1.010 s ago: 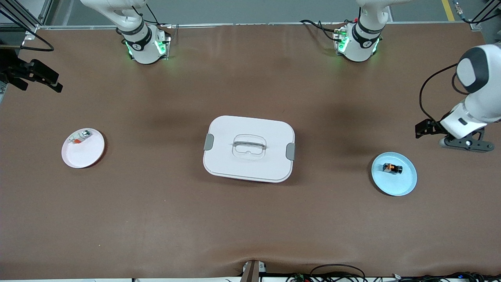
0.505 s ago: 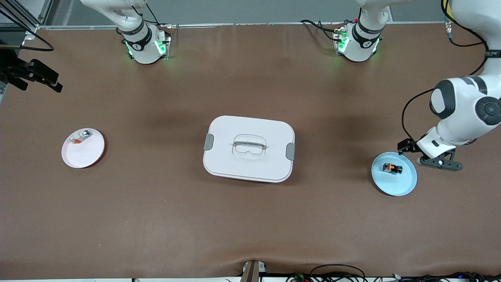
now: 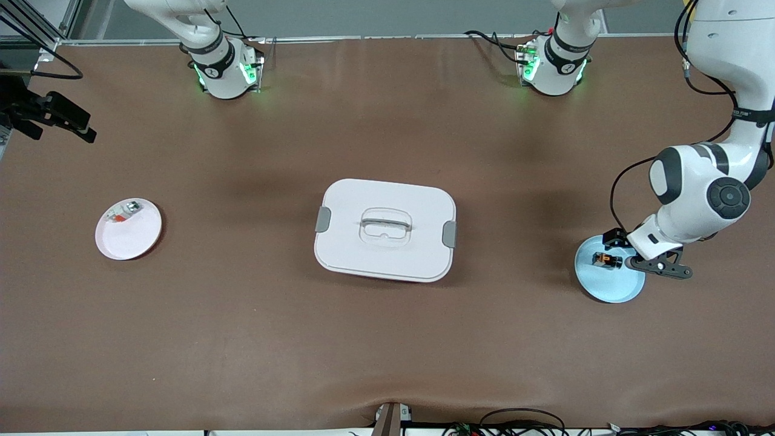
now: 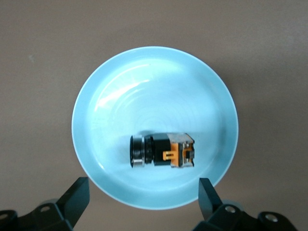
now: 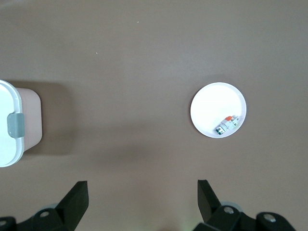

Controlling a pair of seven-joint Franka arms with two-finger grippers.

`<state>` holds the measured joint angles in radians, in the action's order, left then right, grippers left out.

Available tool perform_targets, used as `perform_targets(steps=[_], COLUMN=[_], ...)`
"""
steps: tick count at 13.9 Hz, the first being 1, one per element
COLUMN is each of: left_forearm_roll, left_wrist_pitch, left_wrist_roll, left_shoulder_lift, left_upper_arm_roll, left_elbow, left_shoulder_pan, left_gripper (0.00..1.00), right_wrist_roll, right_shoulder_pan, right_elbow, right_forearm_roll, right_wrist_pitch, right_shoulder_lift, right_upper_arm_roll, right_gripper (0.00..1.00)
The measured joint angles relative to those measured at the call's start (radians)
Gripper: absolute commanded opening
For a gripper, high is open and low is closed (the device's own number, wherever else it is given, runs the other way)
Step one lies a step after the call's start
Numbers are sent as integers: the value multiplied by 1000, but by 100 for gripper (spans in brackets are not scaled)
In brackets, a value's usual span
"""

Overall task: Transfer orange switch to right arm and place
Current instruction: 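Lower the left gripper onto the orange switch on the blue plate, then close the left gripper on the orange switch and lift it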

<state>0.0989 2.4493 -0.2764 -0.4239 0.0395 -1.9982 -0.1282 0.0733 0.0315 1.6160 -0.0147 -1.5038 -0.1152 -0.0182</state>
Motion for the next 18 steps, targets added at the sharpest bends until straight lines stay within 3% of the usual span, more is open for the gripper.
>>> perform_targets(steps=[18], left_forearm_roll=[1], left_wrist_pitch=[74], left_wrist_roll=[0], left_shoulder_lift=[-114], left_upper_arm_roll=[2], left_elbow=[12], left_shoulder_pan=[13], left_gripper=[100], right_wrist_roll=[0], right_shoulder_pan=[0], right_elbow=[0], right_forearm_roll=[0], right_wrist_pitch=[0], right_shoulder_lift=[0], right_upper_arm_roll=[1], right_gripper=[100])
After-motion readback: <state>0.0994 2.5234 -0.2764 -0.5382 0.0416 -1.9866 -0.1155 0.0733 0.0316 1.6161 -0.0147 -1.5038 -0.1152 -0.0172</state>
